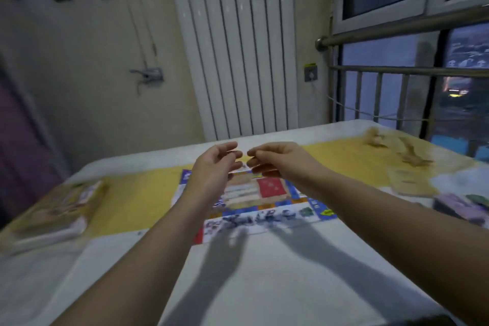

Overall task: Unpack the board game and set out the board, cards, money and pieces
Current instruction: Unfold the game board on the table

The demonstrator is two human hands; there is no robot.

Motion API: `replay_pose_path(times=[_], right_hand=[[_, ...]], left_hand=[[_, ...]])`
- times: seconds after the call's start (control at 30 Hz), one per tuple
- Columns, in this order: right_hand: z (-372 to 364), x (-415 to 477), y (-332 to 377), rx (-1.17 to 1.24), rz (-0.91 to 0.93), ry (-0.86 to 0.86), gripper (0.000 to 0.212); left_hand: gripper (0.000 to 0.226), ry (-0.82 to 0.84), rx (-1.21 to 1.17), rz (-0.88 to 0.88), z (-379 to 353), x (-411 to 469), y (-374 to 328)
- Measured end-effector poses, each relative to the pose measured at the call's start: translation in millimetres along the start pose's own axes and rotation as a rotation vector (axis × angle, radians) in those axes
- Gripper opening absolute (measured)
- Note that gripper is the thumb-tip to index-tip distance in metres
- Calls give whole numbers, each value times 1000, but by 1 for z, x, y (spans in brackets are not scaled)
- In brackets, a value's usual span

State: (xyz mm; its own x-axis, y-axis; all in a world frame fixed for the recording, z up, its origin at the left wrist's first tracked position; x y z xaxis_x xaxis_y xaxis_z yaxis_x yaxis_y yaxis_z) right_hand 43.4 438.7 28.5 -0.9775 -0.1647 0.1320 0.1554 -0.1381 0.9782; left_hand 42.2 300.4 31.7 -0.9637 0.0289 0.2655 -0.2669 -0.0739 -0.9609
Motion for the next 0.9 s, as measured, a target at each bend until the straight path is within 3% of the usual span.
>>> replay_pose_path(times=[0.37,0.53,0.6,0.7,0.9], right_hand=[[-279,44,17,-122,18,416,14],[-372,35,28,-425,223,573,21],[-406,22,25,-655,348,680,26],[-438,5,13,-994,517,806,41],[-437,5,3,-1170,622,822,36]], left_hand=[[23,-395,405,-46,311,-70,33],[26,-539,669,3,411,-112,45],[29,-521,850,54,436,-127,56],[28,-363,1062,111,450,-138,77],[36,-125,1230,6,428,-138,85]])
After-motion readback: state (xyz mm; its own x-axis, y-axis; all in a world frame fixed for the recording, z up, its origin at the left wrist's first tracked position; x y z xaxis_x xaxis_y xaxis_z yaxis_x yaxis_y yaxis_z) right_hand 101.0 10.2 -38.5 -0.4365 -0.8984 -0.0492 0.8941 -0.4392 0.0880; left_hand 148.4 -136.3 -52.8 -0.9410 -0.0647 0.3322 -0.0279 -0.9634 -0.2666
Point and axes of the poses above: each hand's wrist, its own x-axis towards the middle knuckle, its own z-axis out of the back of the hand, y = z × x, the point moved 7 cm from there along x, towards the middle knuckle, and after that the axes turned 3 degrees about -z, right-handed, at the moved point
